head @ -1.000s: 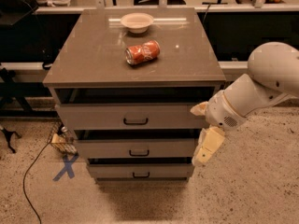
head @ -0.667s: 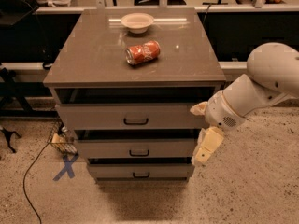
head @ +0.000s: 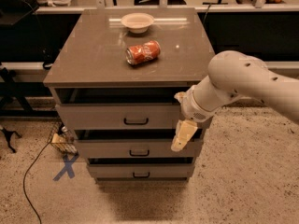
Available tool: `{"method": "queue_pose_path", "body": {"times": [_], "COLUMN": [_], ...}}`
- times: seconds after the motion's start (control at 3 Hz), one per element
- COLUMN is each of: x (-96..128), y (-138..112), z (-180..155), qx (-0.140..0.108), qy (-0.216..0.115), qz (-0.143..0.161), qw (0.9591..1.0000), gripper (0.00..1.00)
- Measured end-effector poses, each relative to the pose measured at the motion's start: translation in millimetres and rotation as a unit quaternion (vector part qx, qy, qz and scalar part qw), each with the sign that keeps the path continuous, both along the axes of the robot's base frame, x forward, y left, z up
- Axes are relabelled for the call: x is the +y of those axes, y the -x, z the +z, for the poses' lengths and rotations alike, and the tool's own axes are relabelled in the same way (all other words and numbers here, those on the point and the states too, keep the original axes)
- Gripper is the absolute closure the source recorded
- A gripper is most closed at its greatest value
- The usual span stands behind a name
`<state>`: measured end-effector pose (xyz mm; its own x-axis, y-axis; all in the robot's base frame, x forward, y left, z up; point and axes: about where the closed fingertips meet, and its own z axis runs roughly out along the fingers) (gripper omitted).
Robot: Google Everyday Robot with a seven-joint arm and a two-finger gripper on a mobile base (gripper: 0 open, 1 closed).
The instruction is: Open top drawer
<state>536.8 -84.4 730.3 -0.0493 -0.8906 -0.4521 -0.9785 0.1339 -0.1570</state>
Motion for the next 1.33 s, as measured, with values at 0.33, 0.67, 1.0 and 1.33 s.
{"method": "queue_pose_path", "body": {"times": [0.33, 0.67, 1.0, 1.33], "x": [0, 5, 4, -5], "y": [0, -7, -21, -38], "z": [0, -12, -29, -37], "qx": [0.000, -0.020, -0.039, -0.062], "qy": [0.000, 0.027, 0.047, 0.051], "qz": [0.000, 0.003, -0.001, -0.019], "qw": [1.0000, 0.9994, 0.9982, 0.9966], "gripper": [0.00, 0.00, 0.00, 0.00]}}
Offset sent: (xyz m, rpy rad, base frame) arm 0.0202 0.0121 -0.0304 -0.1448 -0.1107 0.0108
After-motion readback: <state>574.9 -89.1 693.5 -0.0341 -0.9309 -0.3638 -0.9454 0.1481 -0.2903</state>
